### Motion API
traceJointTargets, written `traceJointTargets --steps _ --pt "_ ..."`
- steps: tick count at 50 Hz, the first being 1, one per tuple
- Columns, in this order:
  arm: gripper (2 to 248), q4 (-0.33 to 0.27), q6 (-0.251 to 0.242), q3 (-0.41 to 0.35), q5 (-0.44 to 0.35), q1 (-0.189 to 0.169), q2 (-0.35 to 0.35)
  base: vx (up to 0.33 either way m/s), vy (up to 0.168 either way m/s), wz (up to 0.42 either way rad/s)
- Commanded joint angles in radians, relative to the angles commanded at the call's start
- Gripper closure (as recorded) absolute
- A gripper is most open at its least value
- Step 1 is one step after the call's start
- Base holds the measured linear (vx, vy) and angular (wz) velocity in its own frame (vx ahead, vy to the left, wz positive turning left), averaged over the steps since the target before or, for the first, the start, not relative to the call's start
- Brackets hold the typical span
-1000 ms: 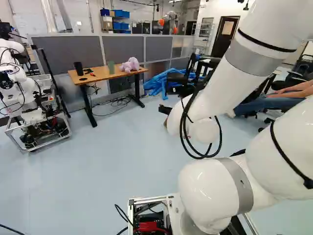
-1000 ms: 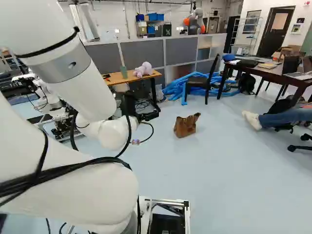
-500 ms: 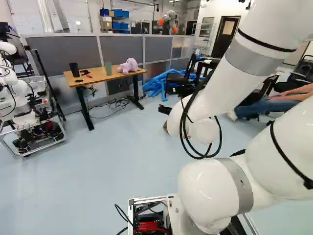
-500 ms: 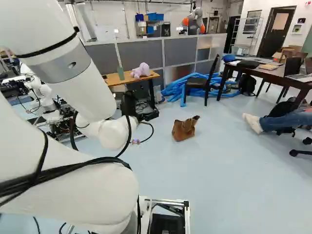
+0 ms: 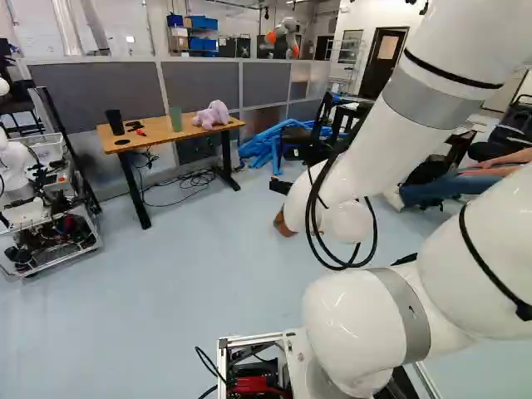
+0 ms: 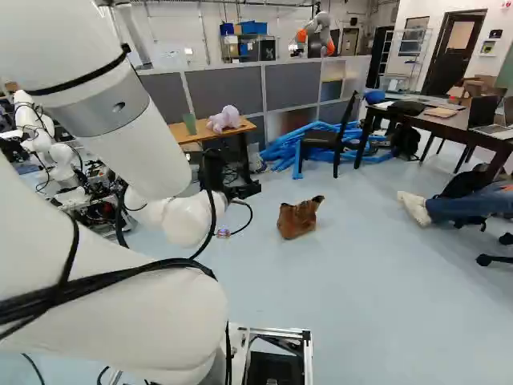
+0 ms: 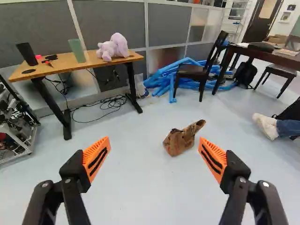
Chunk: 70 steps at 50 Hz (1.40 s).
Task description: Pick up the bag on the ground and place it on the table
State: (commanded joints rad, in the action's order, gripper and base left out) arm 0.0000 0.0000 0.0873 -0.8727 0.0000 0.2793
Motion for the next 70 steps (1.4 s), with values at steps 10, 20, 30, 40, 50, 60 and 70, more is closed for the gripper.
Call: traceJointTargets --steps 10,20,30,40,50,60,70 --pt "3 0.0 0.0 0.0 0.0 0.0 0.0 0.163 -0.086 -0.005" --pt "3 0.0 0.0 0.0 0.0 0.0 0.0 0.186 -0.089 -0.001" --pt "3 0.0 0.0 0.0 0.0 0.0 0.0 0.191 -0.091 -0.002" --pt "3 0.0 0.0 0.0 0.0 0.0 0.0 0.191 -0.088 -0.002" --pt "3 0.0 0.0 0.0 0.0 0.0 0.0 0.198 -0.089 -0.001" --pt "3 0.0 0.0 0.0 0.0 0.0 0.0 0.194 -0.089 0.002" --pt "3 0.0 0.0 0.0 0.0 0.0 0.0 0.197 -0.089 0.002"
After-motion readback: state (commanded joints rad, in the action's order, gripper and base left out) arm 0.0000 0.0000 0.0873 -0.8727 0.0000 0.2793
